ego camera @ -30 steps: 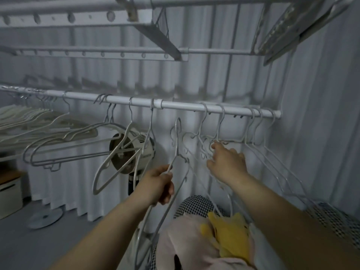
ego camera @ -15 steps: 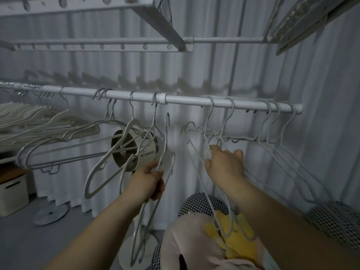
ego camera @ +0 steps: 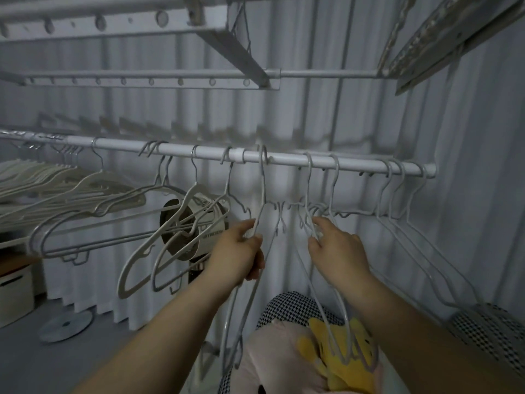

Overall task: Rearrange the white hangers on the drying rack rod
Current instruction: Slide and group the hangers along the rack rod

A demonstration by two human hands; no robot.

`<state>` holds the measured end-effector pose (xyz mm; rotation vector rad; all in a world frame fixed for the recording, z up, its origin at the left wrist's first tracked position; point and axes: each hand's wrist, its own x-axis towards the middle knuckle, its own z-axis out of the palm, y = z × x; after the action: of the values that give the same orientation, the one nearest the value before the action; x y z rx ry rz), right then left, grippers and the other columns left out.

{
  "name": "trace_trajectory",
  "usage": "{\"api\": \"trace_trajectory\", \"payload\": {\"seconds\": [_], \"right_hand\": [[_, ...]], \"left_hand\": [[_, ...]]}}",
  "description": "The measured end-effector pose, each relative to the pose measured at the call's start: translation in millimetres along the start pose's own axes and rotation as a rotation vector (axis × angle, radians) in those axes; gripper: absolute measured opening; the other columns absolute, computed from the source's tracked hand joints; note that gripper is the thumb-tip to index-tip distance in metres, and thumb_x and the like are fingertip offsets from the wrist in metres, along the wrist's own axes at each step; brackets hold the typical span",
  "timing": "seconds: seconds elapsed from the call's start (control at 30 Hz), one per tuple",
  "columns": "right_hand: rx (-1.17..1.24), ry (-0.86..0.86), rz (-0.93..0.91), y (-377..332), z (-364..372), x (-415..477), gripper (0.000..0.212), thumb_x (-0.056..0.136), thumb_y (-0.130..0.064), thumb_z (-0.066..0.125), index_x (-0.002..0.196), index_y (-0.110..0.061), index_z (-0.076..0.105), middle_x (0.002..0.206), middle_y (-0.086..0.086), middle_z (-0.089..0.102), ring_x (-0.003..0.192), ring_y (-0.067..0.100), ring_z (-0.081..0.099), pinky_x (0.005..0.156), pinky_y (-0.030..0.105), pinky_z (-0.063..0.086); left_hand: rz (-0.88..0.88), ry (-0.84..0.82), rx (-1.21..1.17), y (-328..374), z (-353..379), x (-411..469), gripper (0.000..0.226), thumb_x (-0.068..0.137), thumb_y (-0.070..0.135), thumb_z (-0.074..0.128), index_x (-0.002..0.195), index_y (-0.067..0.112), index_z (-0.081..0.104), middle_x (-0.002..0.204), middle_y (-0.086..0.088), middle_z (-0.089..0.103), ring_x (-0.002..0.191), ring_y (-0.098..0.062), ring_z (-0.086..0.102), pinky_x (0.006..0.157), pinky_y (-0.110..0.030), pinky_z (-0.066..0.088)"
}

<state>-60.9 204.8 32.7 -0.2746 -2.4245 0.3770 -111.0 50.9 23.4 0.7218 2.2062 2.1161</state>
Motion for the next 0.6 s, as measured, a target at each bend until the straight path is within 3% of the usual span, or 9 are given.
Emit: {"api": "trace_trajectory", "payload": {"seconds": [0.1,0.43,0.6], "right_hand": [[0.002,-0.029,-0.001,-0.7,-5.5,-2.3,0.045,0.096,-0.022,0.035,0.141,-0.018,0.028,0.115,0.010,0.063,0.105,0.026,0.056,0.098,0.029,0.032],[-0.073,-0.075,-0.016,-9.8,-5.0,-2.7,0.046,0.094,-0.021,0.034,0.139,-0.020,0.029,0.090,0.006,0.067,0.091,0.023,0.059,0.097,0.028,0.030],[-0.084,-0.091,-0.029,-9.6,-1.7,-2.3,0.047,0.094,-0.021,0.034,0.140,-0.021,0.027,0.067,-0.006,0.051,0.090,0.022,0.059,0.102,0.030,0.027]], "left_hand": [[0.032,-0.014,0.024,7.8,1.4,-3.2,0.041,0.095,0.007,0.038,0.136,0.010,0.036,0.030,0.003,0.051,0.025,-0.003,0.041,0.031,-0.011,0.033],[-0.075,-0.057,0.101,17.1,0.6,15.4,0.044,0.095,0.010,0.039,0.139,0.008,0.032,0.027,0.004,0.050,0.023,-0.003,0.042,0.030,-0.011,0.033],[-0.052,-0.112,0.161,13.3,-7.4,14.3,0.045,0.094,0.016,0.043,0.138,0.011,0.035,0.038,0.003,0.056,0.028,-0.002,0.046,0.033,-0.012,0.036]]}}
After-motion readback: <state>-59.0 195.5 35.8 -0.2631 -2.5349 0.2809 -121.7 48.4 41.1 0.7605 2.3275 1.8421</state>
